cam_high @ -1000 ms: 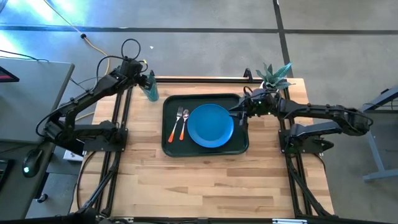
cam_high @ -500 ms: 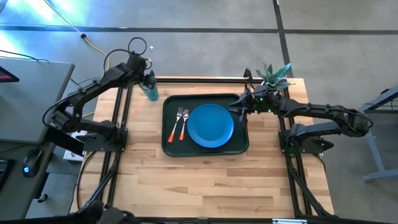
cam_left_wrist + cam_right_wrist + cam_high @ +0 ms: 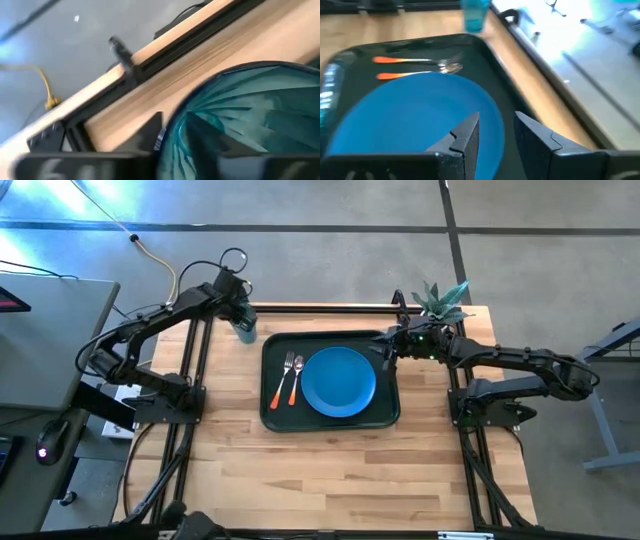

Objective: Pick and place plate/cup/fork/spoon on tray
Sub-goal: Put the blue cup on the black tray

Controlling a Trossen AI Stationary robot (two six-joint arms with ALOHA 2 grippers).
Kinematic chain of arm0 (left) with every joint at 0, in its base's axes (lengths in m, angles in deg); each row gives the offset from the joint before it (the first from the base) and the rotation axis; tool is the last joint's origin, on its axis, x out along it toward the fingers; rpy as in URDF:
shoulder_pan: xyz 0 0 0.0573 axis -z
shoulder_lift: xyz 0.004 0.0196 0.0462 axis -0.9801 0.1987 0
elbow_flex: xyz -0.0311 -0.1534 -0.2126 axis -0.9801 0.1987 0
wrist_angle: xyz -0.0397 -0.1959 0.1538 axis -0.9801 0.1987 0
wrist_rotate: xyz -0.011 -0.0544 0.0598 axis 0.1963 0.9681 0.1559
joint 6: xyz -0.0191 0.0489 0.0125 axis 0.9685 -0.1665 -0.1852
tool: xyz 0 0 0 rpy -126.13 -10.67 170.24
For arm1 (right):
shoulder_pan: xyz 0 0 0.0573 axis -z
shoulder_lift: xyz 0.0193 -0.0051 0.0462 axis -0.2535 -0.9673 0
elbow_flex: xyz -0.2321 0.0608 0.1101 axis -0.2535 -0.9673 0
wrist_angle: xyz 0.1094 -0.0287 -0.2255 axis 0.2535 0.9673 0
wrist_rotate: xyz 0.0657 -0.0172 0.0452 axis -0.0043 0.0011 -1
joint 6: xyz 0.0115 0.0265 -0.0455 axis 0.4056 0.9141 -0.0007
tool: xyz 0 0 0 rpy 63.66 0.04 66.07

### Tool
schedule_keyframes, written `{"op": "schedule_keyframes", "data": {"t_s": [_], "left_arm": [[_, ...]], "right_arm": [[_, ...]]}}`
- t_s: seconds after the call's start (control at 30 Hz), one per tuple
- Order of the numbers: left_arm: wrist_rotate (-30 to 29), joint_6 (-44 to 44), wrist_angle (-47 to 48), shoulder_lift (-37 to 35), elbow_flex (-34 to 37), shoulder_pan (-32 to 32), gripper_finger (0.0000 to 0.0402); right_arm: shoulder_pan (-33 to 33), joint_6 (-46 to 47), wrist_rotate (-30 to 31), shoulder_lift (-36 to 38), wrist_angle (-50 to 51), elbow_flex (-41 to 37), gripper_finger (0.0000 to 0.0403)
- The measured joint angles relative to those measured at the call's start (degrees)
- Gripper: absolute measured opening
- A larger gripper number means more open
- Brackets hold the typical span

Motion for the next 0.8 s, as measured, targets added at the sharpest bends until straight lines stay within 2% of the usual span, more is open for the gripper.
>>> {"op": "schedule_keyframes", "data": {"t_s": [0.07, 0.13, 0.27, 0.33, 0.43, 0.67, 0.8], "left_arm": [[0.17, -1.95, -1.34, -0.33, 0.00, 1.39, 0.0029], [0.75, -3.20, -4.61, -0.55, 0.00, 2.73, 0.0011], [7.43, -3.35, -11.11, -0.54, -0.85, 4.97, 0.0016], [9.76, -3.35, -12.58, -0.55, -2.64, 6.52, 0.0009], [10.23, -3.36, -12.37, -0.58, -5.90, 9.23, 0.0006], [10.25, -4.73, -12.21, -0.63, -10.45, 15.71, 0.0004], [10.62, -3.48, -18.23, 0.73, -10.56, 19.19, 0.0004]], "right_arm": [[0.00, -0.95, 2.85, 0.00, -1.57, 0.00, 0.0114], [0.00, -1.01, 4.25, 0.00, -3.50, 0.02, 0.0114], [-0.02, -0.46, 4.43, -0.02, -9.25, 0.07, 0.0114], [-0.02, 2.98, 4.31, 0.05, -9.33, 0.52, 0.0114], [0.00, 7.25, 4.61, 1.76, -6.78, 1.11, 0.0114], [-0.04, 7.60, 7.28, 11.19, 2.48, 1.05, 0.0114], [-0.29, 7.18, 3.79, 12.64, 0.51, -1.52, 0.0121]]}}
